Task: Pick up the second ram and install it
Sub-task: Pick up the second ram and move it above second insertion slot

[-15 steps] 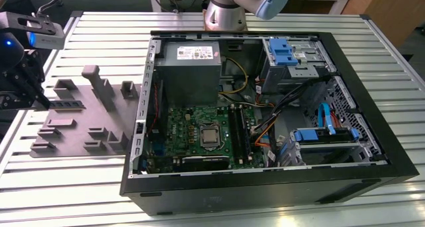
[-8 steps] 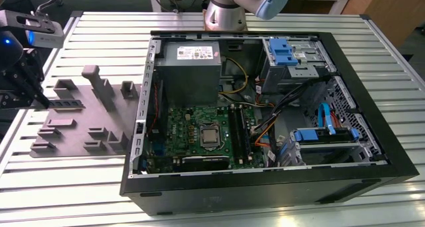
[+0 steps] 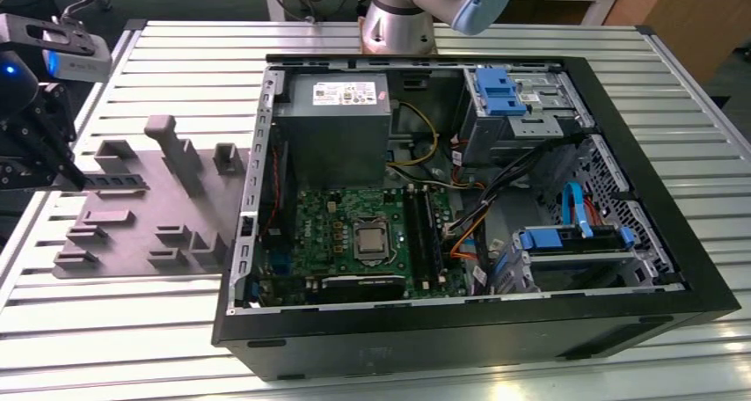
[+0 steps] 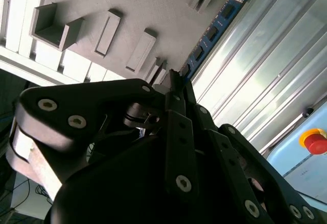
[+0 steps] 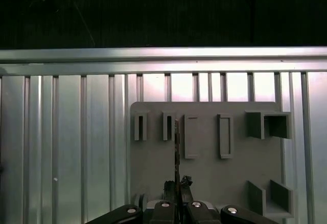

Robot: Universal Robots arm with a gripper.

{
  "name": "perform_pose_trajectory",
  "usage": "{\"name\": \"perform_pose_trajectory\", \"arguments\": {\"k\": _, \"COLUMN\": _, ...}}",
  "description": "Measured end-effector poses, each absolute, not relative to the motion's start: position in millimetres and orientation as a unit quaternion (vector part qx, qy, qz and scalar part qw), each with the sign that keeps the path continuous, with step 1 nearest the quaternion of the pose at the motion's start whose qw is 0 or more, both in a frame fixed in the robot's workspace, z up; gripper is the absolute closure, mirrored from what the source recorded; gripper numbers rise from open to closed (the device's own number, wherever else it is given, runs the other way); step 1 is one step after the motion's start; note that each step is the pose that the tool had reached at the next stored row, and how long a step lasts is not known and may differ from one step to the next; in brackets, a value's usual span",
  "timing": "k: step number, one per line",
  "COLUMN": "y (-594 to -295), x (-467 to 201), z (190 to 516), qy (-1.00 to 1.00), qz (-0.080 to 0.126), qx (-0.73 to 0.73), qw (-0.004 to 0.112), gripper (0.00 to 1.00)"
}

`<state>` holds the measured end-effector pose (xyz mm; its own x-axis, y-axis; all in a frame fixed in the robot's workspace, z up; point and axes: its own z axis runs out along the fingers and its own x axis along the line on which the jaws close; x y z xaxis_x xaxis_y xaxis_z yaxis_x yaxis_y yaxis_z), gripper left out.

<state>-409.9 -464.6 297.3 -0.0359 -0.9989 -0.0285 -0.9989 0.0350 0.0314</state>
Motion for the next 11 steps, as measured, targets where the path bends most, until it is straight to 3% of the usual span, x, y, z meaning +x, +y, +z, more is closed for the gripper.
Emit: {"name": "perform_pose_trajectory", "arguments": {"k": 11, "y": -464.6, "x": -409.9, "z": 299.9, "qy": -0.719, "qz": -0.021, "qx": 0.694, "qw": 0.001, "gripper": 0.86}}
